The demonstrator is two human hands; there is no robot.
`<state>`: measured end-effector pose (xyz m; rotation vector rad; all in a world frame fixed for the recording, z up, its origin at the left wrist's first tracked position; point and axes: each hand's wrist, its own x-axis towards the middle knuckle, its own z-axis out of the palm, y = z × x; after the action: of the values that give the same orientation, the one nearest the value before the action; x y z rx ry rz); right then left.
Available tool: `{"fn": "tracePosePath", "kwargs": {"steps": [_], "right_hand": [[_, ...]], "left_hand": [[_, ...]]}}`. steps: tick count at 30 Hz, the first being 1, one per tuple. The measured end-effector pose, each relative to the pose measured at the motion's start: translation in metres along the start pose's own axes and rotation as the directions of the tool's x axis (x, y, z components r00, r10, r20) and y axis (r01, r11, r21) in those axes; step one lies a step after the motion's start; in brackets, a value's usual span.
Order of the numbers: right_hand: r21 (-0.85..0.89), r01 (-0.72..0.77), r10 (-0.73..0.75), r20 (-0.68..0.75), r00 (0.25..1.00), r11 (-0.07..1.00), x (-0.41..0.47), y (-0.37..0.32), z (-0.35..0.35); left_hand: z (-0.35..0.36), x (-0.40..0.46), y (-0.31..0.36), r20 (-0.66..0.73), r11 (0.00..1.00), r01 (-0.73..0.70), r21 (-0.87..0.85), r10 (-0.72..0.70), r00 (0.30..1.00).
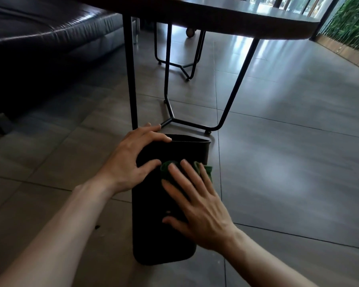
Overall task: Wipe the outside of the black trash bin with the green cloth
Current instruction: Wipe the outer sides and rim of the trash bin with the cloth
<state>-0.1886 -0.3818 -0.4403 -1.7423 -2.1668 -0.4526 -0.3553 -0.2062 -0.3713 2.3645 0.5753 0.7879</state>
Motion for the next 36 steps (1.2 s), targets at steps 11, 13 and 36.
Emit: {"fn": "tracePosePath", "kwargs": {"steps": [11, 13, 36], "right_hand": [[0.002, 0.25, -0.25, -0.033, 0.968, 0.968, -0.019, 0.009, -0.001], [0.094, 0.023, -0.006, -0.171, 0.985, 0.995, 0.007, 0.017, -0.016], [0.034, -0.105, 0.11, -0.258, 0.96, 0.994, 0.005, 0.005, -0.005]], "left_hand": [[0.001, -0.002, -0.001, 0.006, 0.999, 0.01, -0.047, -0.01, 1.0], [0.001, -0.002, 0.0, 0.018, 0.999, 0.015, -0.049, -0.014, 1.0], [0.002, 0.0, 0.018, 0.027, 0.994, 0.084, -0.067, -0.082, 0.996]]}}
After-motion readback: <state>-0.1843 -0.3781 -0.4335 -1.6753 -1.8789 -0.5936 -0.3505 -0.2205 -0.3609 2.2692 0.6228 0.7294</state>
